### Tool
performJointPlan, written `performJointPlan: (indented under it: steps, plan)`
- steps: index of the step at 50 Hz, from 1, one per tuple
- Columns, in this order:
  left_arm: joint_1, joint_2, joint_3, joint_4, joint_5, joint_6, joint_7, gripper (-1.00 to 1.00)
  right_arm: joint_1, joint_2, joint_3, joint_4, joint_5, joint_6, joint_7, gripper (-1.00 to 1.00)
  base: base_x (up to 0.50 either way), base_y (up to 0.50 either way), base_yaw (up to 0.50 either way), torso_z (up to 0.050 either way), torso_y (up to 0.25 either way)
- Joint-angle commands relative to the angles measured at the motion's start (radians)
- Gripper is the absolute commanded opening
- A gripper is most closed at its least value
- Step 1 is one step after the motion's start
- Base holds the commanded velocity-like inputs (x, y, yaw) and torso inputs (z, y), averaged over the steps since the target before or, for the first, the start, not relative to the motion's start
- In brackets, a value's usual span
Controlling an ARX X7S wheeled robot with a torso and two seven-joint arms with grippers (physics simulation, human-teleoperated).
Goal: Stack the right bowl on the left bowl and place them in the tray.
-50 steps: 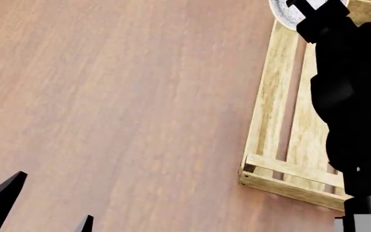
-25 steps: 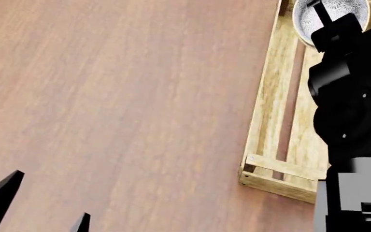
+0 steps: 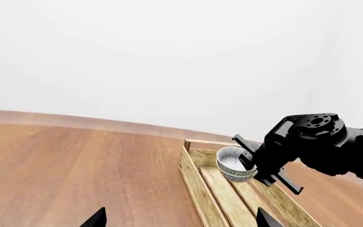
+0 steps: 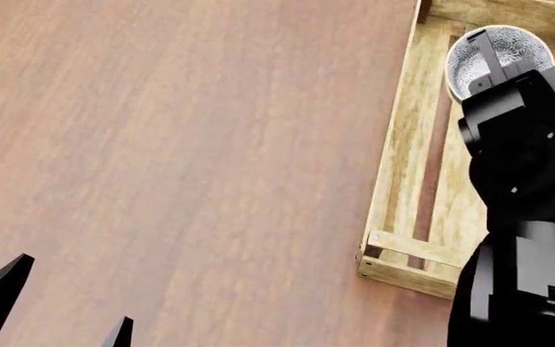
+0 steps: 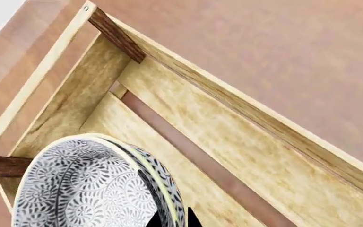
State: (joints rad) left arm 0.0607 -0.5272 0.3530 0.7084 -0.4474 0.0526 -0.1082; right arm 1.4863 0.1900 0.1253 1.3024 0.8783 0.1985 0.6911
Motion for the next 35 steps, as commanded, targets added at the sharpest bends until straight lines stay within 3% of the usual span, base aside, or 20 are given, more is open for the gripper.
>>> performJointPlan:
  steps: [1, 20, 35]
  plan:
    - [-0.003, 0.027, -0.039, -0.005, 0.000, 0.035, 0.016, 1.00, 0.005, -0.037, 0.258, 0.006, -0.247, 0.005, -0.034, -1.00, 0.00, 0.00, 0.00, 0.000, 0.000]
    - [-0.005, 0.026, -0.037, -0.018, -0.005, 0.045, 0.019, 1.00, -0.007, -0.059, 0.649, 0.006, -0.608, 0.030, -0.079, -1.00, 0.00, 0.00, 0.00, 0.000, 0.001]
    - [-0.009, 0.026, -0.031, -0.022, -0.007, 0.042, 0.015, 1.00, -0.015, -0.068, 0.811, 0.006, -0.761, 0.029, -0.113, -1.00, 0.00, 0.00, 0.00, 0.001, 0.001]
